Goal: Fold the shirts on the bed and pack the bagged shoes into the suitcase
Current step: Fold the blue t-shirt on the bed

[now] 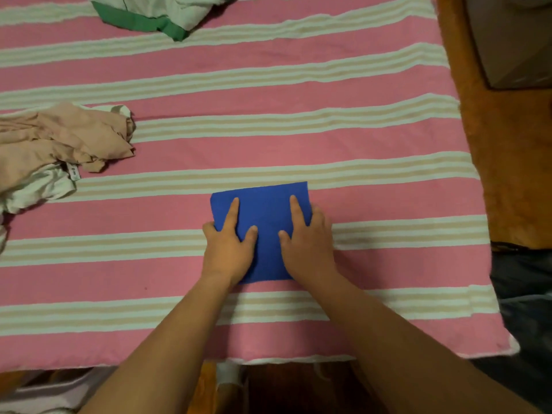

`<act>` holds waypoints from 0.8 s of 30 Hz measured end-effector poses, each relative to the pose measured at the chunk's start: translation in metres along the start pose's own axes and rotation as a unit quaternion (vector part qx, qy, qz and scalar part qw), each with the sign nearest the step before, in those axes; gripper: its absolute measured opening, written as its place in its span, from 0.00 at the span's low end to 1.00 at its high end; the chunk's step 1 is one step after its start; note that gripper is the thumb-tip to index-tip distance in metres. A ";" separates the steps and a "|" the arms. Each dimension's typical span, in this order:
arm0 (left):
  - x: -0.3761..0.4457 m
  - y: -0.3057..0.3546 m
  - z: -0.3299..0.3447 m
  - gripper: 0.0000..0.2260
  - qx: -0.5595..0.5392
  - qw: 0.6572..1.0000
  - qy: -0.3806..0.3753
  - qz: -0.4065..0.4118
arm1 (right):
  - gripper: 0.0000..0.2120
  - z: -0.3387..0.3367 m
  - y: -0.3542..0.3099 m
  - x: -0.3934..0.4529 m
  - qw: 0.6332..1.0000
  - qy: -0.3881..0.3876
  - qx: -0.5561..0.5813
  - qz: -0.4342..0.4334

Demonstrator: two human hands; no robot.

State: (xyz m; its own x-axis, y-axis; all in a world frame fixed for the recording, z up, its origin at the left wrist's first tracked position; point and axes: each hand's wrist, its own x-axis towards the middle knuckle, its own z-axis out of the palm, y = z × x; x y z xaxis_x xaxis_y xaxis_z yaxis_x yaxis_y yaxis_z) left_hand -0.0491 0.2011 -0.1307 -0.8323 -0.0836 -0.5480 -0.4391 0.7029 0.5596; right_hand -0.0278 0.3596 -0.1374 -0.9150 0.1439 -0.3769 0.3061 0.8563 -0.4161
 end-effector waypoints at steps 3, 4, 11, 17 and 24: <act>0.008 -0.016 -0.021 0.31 -0.081 0.994 -0.067 0.025 | 0.35 0.004 -0.006 -0.002 0.985 -0.022 0.163 0.047; 0.011 -0.018 -0.030 0.31 -0.091 0.991 -0.090 0.036 | 0.35 0.003 -0.005 -0.003 0.967 -0.027 0.241 0.072; -0.060 -0.045 -0.040 0.20 -0.073 0.982 -0.155 0.079 | 0.31 0.009 0.002 -0.112 0.841 -0.029 0.521 0.142; -0.185 -0.003 0.049 0.17 -0.014 0.937 -0.299 0.180 | 0.30 -0.019 0.105 -0.287 0.828 0.073 0.504 0.232; -0.339 0.046 0.249 0.19 0.087 0.845 -0.497 0.176 | 0.31 -0.010 0.298 -0.493 0.754 0.185 0.530 0.341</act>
State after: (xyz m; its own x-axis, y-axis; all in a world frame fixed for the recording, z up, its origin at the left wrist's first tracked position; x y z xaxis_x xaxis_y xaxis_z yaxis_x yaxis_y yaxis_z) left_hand 0.2972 0.4373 -0.0742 -0.1685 0.7263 -0.6664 -0.0944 0.6610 0.7444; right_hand 0.5115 0.5485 -0.0677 -0.4007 0.6675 -0.6277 0.5978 -0.3287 -0.7312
